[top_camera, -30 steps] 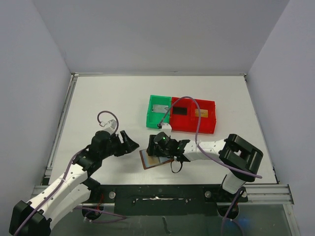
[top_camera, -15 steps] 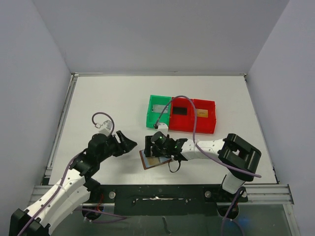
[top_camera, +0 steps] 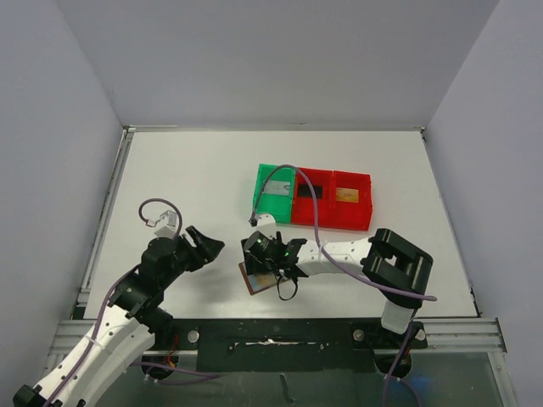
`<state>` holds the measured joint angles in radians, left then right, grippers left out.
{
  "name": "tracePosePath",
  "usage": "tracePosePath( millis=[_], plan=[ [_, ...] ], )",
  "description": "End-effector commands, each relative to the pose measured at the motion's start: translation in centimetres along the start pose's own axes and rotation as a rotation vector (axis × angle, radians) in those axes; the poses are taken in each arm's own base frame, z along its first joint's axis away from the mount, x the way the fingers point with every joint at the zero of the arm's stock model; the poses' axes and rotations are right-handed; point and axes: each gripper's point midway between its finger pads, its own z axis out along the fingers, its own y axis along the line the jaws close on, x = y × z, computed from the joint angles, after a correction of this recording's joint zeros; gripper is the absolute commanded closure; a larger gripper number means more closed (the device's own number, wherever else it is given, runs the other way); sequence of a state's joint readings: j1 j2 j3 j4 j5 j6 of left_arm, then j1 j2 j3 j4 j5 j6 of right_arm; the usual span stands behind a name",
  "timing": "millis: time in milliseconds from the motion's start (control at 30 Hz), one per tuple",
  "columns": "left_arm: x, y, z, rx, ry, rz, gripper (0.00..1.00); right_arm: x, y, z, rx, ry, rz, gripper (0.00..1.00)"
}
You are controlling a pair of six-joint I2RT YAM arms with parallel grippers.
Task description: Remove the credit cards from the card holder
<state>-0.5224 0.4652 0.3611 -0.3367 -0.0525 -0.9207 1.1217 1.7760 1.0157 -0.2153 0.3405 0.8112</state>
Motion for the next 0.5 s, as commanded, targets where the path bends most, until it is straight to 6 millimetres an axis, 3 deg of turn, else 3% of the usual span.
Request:
tracePosePath(
  millis=[0, 467],
  plan=[
    [-1.1, -1.8, -0.3, 0.038, -0.011, 0.005, 0.39, 1.4, -0.4, -0.2, -0.076, 0.03, 0.062, 0.41],
    [3.8, -4.3, 1.6, 0.245, 0.232, 0.045, 0.4, 1.7, -1.7, -0.1, -0.181, 0.033, 0.249, 0.49]
  ],
)
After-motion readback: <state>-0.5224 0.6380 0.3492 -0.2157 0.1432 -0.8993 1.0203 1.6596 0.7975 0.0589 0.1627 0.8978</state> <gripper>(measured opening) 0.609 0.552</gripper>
